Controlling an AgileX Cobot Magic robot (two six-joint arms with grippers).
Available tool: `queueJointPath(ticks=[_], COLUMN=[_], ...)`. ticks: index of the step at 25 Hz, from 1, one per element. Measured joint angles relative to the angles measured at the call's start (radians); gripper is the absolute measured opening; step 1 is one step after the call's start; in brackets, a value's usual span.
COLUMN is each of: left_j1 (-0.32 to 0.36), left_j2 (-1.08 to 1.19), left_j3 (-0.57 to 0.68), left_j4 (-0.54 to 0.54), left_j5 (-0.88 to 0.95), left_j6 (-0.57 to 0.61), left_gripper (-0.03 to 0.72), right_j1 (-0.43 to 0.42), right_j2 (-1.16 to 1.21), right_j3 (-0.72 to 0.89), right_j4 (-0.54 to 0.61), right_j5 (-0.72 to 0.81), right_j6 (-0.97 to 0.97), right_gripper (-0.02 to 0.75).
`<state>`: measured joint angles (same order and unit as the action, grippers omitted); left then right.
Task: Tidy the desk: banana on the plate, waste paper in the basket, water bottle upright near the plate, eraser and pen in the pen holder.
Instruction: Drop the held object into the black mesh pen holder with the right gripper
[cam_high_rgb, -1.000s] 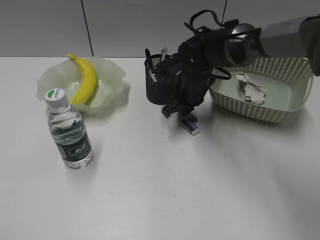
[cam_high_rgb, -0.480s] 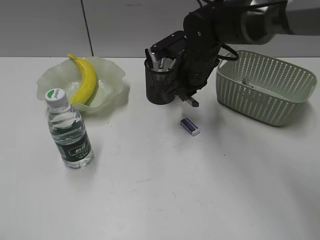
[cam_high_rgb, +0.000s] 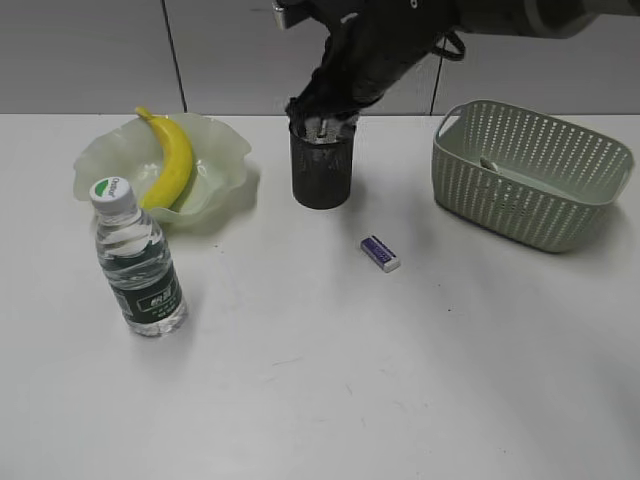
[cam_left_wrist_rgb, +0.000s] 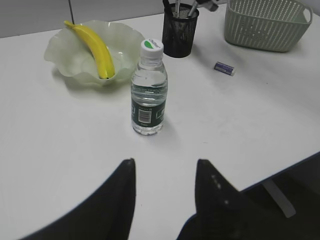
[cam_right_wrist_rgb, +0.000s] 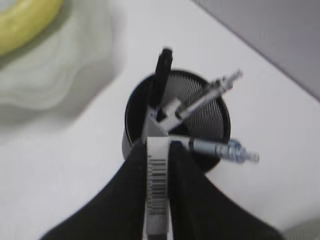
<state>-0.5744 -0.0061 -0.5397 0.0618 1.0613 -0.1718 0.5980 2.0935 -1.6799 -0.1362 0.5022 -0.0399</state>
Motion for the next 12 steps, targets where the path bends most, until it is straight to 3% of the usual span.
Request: queueJointPath(ticks=[6,12], left_j1=[0.0,0.0], left_j2=[0.0,0.0], left_j3=[0.0,0.0], left_j4=[0.0,0.0], left_j5=[0.0,0.0], left_j6=[0.0,0.0], left_gripper=[0.3,0.3], right_j1=[-0.002,-0.023], right_j2=[0.038,0.128], right_j3=[0.0,0.003], right_j4=[0.001,0.003], right_j5=[-0.241,-0.338], right_j6=[0.022,0.064], right_gripper=[0.102,0.102])
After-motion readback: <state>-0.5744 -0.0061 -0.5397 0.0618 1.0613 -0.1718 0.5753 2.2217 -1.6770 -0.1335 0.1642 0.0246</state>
